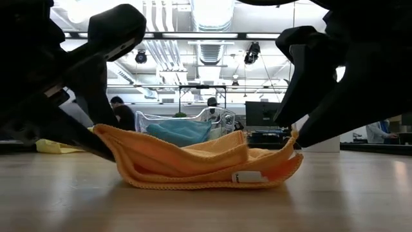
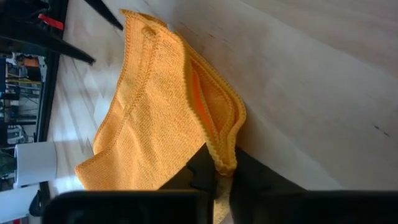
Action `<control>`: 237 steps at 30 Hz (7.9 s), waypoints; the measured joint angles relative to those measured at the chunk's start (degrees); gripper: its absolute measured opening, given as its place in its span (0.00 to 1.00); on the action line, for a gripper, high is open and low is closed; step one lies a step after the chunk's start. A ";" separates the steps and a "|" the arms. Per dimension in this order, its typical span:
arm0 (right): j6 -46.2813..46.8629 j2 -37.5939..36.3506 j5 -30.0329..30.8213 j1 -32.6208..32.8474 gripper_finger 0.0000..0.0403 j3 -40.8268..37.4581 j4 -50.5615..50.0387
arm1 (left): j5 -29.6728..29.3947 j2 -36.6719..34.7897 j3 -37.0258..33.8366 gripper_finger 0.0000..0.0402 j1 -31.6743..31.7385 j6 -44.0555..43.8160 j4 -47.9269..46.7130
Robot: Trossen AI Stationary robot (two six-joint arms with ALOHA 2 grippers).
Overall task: Fold microfiber towels
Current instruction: Fold the orange towel
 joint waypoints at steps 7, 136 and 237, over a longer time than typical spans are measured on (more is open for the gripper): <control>-4.95 0.00 -2.35 1.66 0.43 0.02 0.05 | 0.89 -0.53 0.42 0.00 0.05 -3.76 0.04; -4.84 11.58 -5.42 1.60 0.02 14.42 0.99 | 27.15 -4.93 0.33 0.00 2.58 -21.25 1.76; 33.03 1.49 3.90 -5.15 0.02 0.00 -3.70 | 46.56 -29.15 -21.13 0.34 27.53 -30.17 15.25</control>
